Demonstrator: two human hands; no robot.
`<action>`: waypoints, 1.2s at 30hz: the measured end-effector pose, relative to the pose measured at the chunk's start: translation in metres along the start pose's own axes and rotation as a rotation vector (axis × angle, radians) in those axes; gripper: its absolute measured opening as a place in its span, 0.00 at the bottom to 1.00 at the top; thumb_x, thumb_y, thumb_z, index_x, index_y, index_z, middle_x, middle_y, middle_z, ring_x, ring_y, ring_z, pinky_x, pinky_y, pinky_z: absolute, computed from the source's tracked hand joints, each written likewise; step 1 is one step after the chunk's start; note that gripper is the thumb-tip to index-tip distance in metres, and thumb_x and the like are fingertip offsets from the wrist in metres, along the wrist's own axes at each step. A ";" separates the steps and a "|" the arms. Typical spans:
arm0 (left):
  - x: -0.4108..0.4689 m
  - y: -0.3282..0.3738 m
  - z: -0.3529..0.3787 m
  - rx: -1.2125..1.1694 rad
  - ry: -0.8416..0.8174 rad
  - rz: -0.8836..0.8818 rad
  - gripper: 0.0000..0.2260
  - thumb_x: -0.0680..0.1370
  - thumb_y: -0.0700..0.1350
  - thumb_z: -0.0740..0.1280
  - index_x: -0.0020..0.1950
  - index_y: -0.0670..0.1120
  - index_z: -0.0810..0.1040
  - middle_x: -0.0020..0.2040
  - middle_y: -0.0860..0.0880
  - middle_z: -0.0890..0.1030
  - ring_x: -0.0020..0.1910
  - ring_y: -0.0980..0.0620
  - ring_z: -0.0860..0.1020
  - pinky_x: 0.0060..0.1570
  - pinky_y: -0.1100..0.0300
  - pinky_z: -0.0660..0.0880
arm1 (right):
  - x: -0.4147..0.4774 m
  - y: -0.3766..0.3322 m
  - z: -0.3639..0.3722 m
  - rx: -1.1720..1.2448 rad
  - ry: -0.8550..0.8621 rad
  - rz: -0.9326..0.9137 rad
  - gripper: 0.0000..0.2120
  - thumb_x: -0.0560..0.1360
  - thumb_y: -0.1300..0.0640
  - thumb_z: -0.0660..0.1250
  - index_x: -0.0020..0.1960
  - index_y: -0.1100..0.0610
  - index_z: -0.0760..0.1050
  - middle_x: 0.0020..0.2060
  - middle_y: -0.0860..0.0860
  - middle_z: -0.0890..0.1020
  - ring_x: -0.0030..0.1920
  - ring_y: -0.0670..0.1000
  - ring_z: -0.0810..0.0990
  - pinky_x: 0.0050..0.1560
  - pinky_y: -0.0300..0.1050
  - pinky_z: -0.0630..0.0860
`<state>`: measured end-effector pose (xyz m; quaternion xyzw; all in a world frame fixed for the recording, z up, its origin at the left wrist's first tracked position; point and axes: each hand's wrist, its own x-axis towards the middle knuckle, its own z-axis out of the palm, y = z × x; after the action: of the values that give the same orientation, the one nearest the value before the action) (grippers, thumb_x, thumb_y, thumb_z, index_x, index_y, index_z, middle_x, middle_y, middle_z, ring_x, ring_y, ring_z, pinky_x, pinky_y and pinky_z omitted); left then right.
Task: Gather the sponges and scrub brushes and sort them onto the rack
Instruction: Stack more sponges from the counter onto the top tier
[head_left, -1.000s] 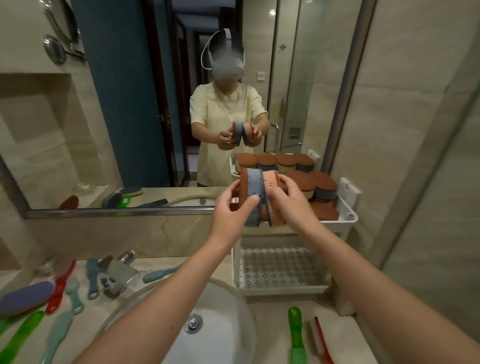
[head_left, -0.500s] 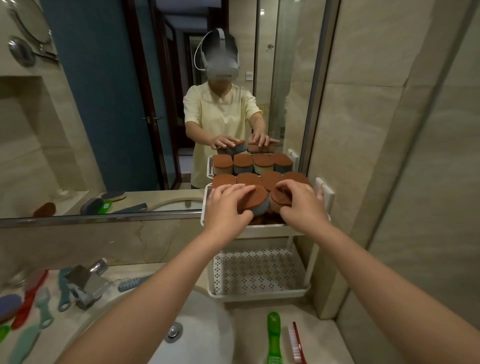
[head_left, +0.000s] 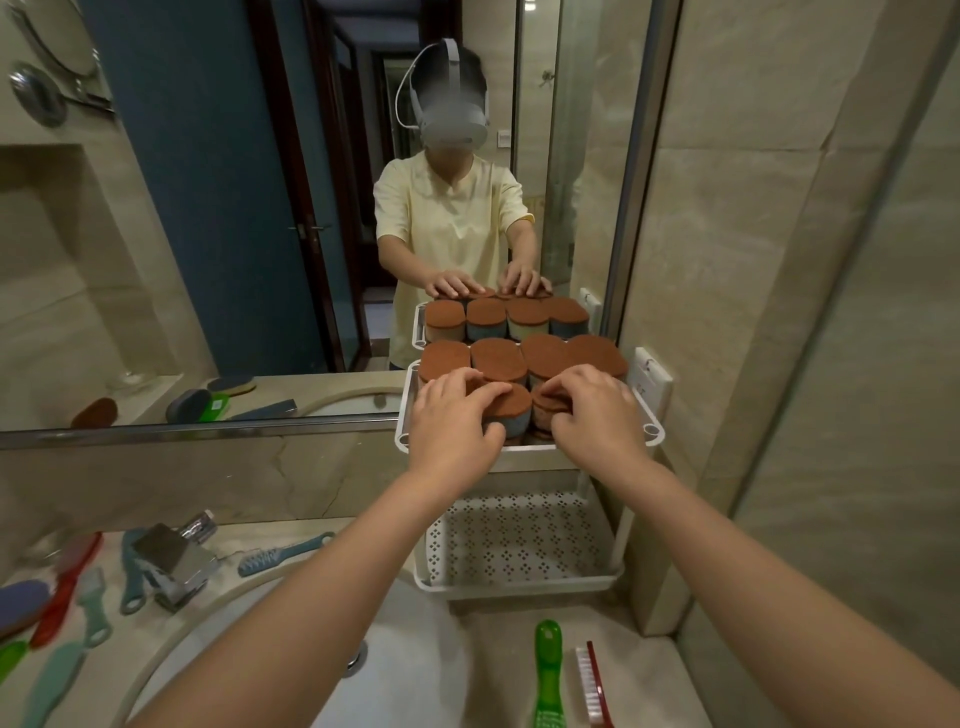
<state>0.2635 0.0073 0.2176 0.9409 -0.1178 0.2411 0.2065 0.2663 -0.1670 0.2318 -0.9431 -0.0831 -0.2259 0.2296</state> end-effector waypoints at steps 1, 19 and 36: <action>0.000 0.000 0.000 0.011 0.000 0.000 0.22 0.72 0.49 0.63 0.66 0.59 0.74 0.64 0.53 0.71 0.64 0.51 0.67 0.70 0.49 0.60 | 0.000 0.000 0.000 0.007 -0.002 0.002 0.19 0.69 0.62 0.63 0.56 0.47 0.78 0.55 0.44 0.76 0.60 0.49 0.71 0.69 0.50 0.61; -0.068 -0.067 -0.053 -0.320 0.242 -0.140 0.19 0.74 0.45 0.64 0.65 0.55 0.73 0.62 0.58 0.70 0.63 0.60 0.68 0.60 0.61 0.68 | -0.014 -0.120 0.033 0.394 0.083 -0.299 0.20 0.69 0.66 0.63 0.59 0.52 0.77 0.56 0.44 0.78 0.62 0.47 0.72 0.59 0.38 0.66; -0.220 -0.274 -0.155 -0.200 0.367 -0.585 0.15 0.73 0.41 0.65 0.58 0.53 0.77 0.57 0.56 0.76 0.58 0.56 0.74 0.57 0.57 0.73 | -0.076 -0.348 0.194 0.626 -0.388 -0.446 0.20 0.72 0.62 0.62 0.61 0.49 0.75 0.58 0.43 0.76 0.59 0.44 0.74 0.60 0.45 0.74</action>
<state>0.1004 0.3465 0.1403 0.8511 0.1726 0.3240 0.3754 0.1839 0.2262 0.1806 -0.8119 -0.3912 -0.0522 0.4302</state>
